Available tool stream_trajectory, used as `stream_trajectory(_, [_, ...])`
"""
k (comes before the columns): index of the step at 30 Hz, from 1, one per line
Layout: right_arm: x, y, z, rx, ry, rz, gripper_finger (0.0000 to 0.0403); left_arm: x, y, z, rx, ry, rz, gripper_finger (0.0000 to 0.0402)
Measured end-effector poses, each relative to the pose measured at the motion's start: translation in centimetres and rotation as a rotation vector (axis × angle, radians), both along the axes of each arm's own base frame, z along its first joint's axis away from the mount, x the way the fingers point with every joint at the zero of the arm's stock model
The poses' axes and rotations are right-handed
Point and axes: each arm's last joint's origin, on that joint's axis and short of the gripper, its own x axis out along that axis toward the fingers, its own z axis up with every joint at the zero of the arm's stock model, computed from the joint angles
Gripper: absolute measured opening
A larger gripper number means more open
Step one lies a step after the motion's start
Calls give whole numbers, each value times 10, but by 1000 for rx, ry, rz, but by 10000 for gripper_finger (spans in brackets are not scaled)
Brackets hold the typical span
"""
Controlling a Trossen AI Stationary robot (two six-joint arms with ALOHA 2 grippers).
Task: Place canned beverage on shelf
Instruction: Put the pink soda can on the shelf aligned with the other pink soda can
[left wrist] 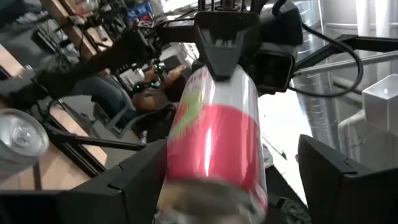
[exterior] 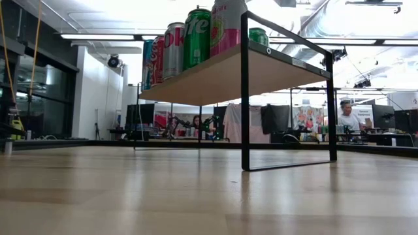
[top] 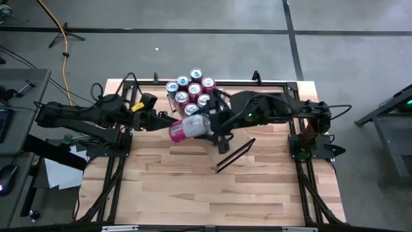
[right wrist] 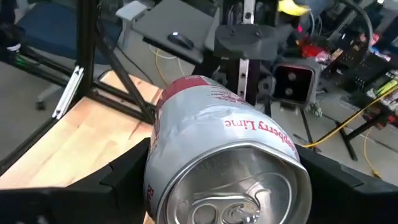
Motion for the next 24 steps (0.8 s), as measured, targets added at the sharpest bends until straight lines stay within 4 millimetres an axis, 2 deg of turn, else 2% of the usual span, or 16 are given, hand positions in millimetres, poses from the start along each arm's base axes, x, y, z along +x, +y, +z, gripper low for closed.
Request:
stream_trajectory(3, [4, 1, -5, -3, -3, 17, 287, 5, -6, -2, -22, -1, -27, 266])
stream_trajectory(13, [7, -3, 1, 3, -69, 8, 287, 14, -21, -5, -53, -3, -160, 267])
stream_trajectory(15, [8, -3, 0, 35, -62, 54, 287, 16, -23, -6, -47, -5, -183, 267])
stream_trajectory(24, [23, 2, -17, 62, 6, 135, 287, 30, -27, -17, -33, 47, -219, 267])
